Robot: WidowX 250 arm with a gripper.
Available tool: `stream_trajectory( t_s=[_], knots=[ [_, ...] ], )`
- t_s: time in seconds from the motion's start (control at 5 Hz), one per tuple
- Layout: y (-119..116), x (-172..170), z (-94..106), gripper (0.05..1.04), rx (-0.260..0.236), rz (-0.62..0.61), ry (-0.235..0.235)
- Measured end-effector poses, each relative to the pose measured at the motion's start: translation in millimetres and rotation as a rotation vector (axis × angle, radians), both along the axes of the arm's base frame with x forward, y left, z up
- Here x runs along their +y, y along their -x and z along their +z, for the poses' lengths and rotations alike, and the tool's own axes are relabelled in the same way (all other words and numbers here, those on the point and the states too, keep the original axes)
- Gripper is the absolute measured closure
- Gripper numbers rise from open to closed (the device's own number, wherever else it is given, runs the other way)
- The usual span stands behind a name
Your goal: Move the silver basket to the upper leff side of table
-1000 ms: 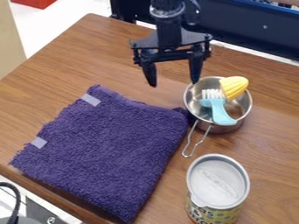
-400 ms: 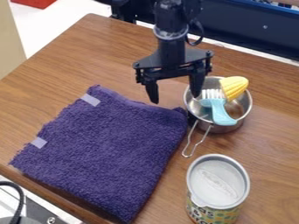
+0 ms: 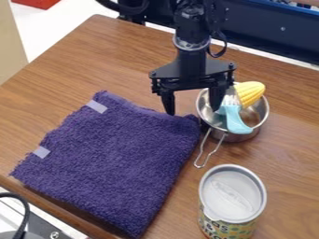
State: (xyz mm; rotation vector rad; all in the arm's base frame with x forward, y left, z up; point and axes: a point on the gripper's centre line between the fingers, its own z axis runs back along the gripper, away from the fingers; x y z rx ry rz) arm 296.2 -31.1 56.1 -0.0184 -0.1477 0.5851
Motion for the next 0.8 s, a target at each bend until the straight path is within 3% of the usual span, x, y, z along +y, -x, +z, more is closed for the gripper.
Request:
stream_trajectory(
  t_s=[0.8],
  knots=[
    [-18, -4, -19.2, 0.085, -0.024, -0.001, -0.090]
  ],
)
